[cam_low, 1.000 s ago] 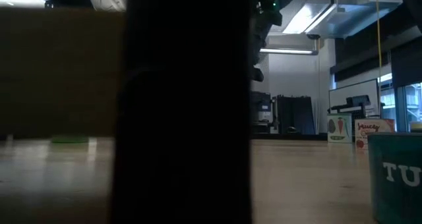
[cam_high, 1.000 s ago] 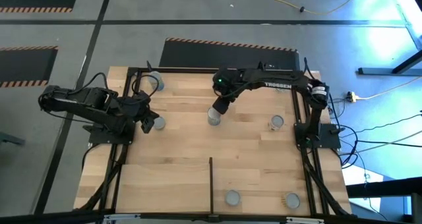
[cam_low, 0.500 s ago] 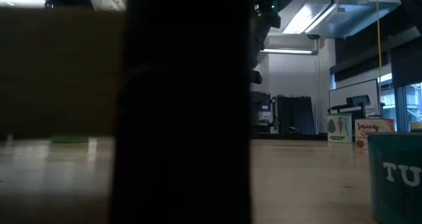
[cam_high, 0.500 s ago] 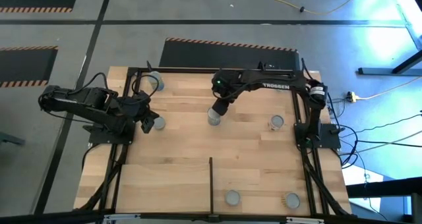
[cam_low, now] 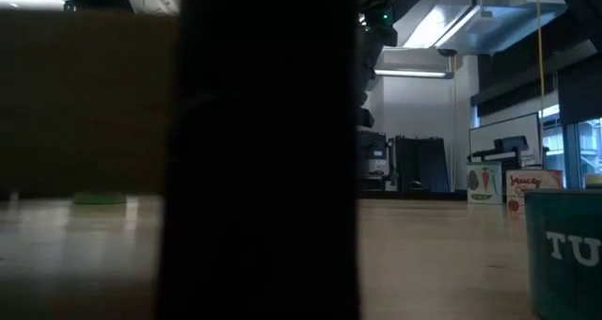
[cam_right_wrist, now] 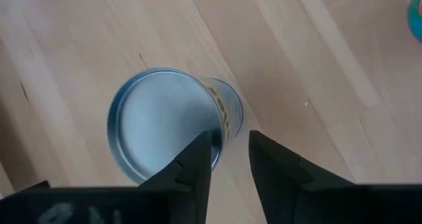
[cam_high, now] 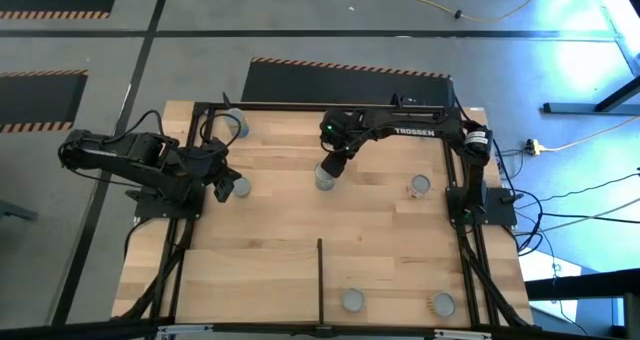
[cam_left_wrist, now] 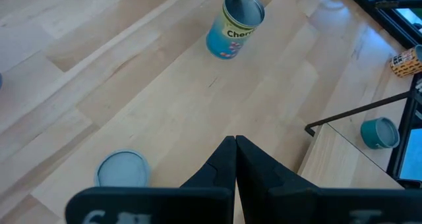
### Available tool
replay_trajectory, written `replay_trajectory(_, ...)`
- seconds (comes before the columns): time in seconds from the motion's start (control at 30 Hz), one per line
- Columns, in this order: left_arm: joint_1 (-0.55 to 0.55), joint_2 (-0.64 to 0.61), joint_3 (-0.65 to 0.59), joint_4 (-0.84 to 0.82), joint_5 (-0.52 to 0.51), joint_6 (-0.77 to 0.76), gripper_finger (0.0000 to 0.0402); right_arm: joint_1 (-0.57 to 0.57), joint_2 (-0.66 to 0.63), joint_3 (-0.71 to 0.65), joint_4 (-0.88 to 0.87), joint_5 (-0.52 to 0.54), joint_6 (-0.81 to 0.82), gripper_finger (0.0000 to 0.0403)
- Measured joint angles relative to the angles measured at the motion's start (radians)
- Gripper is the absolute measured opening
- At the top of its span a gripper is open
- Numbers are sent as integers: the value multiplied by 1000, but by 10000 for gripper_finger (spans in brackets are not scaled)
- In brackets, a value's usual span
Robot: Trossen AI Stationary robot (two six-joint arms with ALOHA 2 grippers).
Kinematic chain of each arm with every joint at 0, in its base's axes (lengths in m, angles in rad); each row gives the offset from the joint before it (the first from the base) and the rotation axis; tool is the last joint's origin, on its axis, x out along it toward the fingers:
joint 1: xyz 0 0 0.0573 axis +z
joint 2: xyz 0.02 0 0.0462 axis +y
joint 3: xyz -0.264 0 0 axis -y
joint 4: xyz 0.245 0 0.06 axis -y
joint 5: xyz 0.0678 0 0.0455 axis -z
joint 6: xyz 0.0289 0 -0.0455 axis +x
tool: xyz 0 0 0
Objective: Pick and place cans onto a shelf
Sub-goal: Put the canned cherries on the shelf
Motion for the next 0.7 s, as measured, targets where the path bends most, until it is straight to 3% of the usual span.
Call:
replay_trajectory(0.5, 0, 0, 0, 0, 0, 0, 0, 0, -3, -35, 57, 14, 0, 79)
replay_trajectory(0.7, 0, 0, 0, 0, 0, 0, 0, 0, -3, -35, 58, 14, -1, 38)
